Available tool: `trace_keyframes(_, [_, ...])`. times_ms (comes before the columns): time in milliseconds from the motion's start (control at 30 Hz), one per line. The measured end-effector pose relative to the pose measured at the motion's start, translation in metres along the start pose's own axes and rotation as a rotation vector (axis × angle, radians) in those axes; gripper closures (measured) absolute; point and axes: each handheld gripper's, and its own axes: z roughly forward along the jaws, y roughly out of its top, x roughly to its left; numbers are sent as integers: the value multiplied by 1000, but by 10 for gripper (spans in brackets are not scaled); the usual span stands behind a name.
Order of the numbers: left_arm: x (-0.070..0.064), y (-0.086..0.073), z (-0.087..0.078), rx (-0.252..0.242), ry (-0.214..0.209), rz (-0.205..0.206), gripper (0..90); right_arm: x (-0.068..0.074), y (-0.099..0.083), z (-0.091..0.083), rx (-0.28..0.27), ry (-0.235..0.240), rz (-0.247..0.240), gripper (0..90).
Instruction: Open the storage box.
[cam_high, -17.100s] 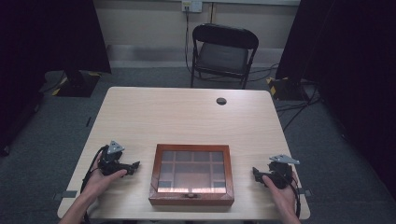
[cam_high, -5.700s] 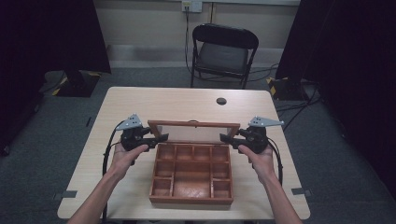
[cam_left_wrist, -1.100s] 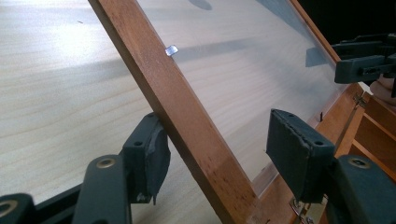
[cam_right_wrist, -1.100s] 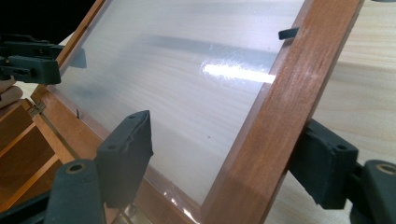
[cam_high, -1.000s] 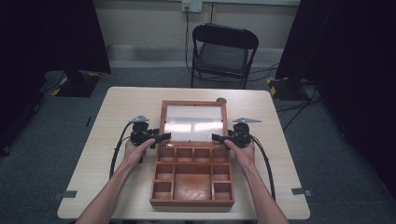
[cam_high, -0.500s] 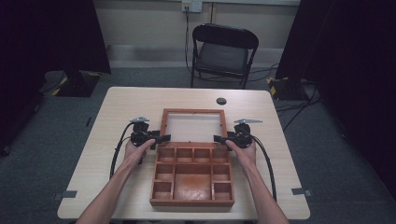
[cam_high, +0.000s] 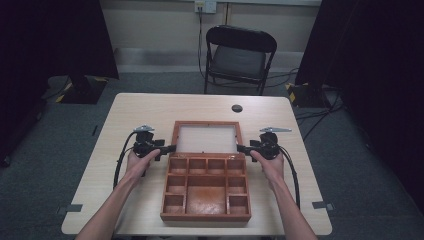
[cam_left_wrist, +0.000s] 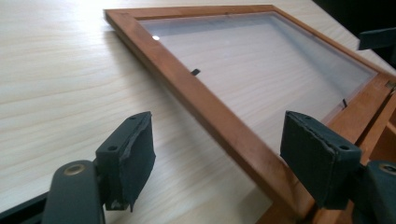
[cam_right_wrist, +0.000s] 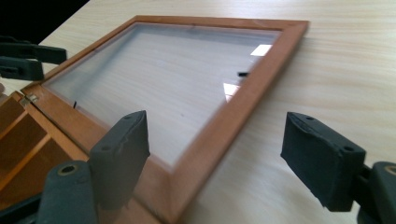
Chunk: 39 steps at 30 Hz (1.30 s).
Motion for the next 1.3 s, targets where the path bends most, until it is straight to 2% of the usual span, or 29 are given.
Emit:
trace_keyframes(267, [4, -9, -23, 22, 62, 42, 236, -7, -14, -31, 9, -45, 0, 212])
trace_keyframes(400, [0, -15, -30, 45, 82, 68, 233, -4, -23, -45, 39, -108, -17, 199])
trace_keyframes(533, [-4, -19, -38, 62, 93, 93, 227, -4, -33, -58, 43, -125, -23, 195])
trace_keyframes(600, [-7, -21, -44, 68, 117, 113, 228, -4, -38, -63, 50, -138, -27, 190])
trace_keyframes(700, [-9, -26, -53, 90, 138, 136, 230, -7, -49, -73, 45, -165, -9, 192])
trace_keyframes(833, [-11, -36, -64, 114, 174, 129, 222, -8, -64, -85, 77, -209, -13, 184])
trace_keyframes(900, [-13, -44, -68, 125, 172, 129, 221, -6, -69, -88, 98, -219, -23, 178])
trace_keyframes(967, [-13, -53, -72, 120, 183, 132, 220, -5, -79, -91, 129, -251, -63, 164])
trace_keyframes(1033, [-12, -56, -72, 146, 187, 127, 216, -6, -88, -92, 133, -270, -61, 159])
trace_keyframes(1067, [-12, -56, -72, 155, 195, 127, 208, -6, -91, -91, 147, -290, -65, 155])
trace_keyframes(1133, [-11, -58, -72, 169, 231, 155, 206, -6, -95, -87, 166, -351, -106, 149])
trace_keyframes(1200, [-7, -66, -70, 174, 249, 153, 196, -6, -97, -86, 151, -391, -118, 132])
trace_keyframes(1267, [-5, -70, -70, 153, 269, 194, 155, -9, -100, -84, 105, -400, -117, 80])
trace_keyframes(1300, [-5, -71, -69, 155, 294, 214, 155, -10, -102, -83, 90, -400, -120, 56])
